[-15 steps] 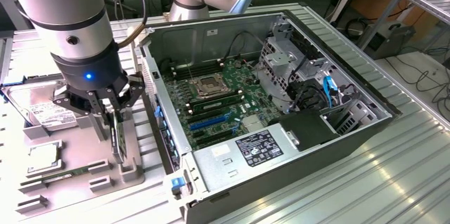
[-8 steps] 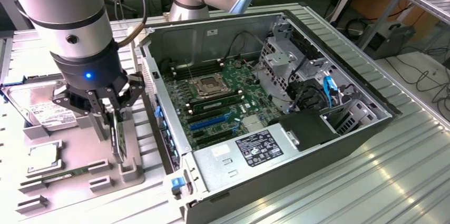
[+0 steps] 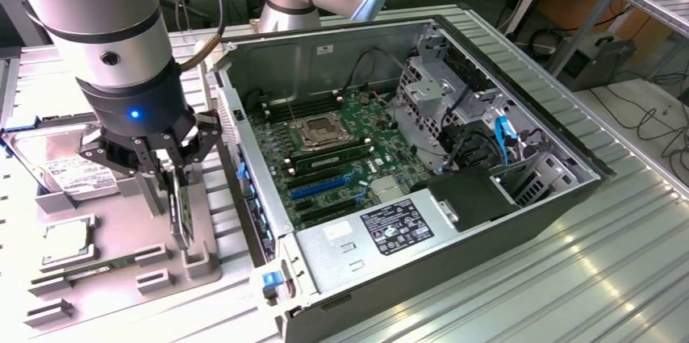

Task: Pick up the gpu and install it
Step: 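Pick up the gpu and move the gpu toward the slot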

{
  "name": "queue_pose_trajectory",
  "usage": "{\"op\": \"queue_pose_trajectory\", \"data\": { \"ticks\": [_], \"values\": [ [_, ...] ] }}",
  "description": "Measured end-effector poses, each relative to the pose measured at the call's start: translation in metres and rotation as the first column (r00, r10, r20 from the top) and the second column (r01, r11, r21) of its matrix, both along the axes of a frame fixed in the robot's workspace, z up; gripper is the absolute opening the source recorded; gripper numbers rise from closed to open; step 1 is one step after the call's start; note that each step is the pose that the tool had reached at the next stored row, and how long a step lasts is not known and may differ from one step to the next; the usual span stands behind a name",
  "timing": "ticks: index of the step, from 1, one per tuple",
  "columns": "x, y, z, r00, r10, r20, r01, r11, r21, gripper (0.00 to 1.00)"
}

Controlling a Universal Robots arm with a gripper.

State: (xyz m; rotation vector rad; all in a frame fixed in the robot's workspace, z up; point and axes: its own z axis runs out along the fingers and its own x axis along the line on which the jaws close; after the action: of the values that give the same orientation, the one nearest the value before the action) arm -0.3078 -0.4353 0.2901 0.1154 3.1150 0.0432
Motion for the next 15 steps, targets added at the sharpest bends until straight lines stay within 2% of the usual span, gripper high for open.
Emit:
{"op": "queue_pose_trajectory", "data": {
  "ticks": [15],
  "values": [
    [0.0, 0.0, 0.0036, 1.0, 0.0, 0.0, 0.0, 1.0, 0.0, 0.26]
  ]
}}
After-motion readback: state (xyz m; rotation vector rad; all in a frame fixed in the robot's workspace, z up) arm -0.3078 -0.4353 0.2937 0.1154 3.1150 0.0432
